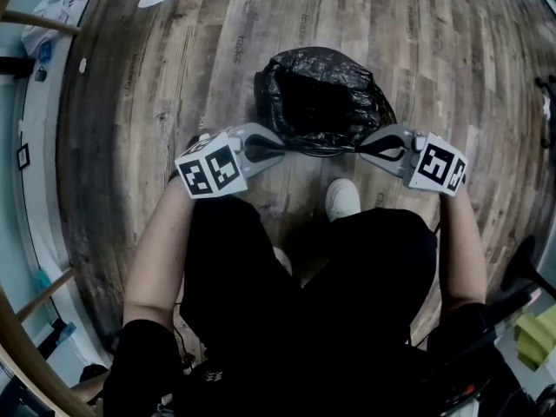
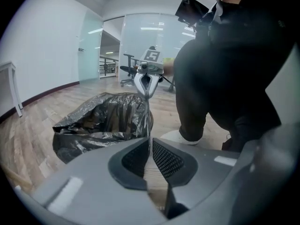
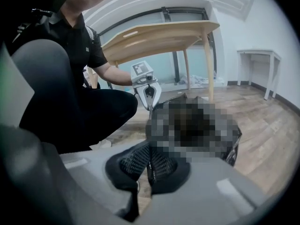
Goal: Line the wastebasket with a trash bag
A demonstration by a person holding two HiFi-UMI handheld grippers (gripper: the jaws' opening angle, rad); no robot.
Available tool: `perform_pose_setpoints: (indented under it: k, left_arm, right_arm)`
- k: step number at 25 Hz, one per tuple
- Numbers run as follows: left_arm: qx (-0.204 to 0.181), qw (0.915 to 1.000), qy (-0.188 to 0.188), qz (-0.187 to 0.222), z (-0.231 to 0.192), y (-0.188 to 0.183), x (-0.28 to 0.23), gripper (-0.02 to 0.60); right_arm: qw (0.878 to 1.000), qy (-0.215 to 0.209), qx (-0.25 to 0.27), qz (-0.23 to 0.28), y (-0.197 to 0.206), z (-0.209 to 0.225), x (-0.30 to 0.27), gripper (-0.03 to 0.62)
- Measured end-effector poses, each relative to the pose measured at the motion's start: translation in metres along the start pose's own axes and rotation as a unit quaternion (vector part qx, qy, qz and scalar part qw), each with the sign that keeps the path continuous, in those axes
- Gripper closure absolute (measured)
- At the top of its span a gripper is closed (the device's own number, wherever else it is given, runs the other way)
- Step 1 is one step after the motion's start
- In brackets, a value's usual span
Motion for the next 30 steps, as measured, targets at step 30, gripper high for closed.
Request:
perform_pose_setpoints:
  k: [30]
  left_arm:
    - [0.079, 0.9882, -0.13, 0.013, -0.042, 0.051, 0.072, 0.382]
  right_arm:
    - [0.971, 0.077, -0.094, 0.204, -0.04, 0.049, 0.078, 0.439]
Point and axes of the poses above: the fingertips, and each gripper's own axes: x backward along the fingers, z to its right, y out of its underside, the point moved 5 cm from there along x, backward along the fingers, and after that the axes turned 13 degrees about z, right-handed, at the moved point
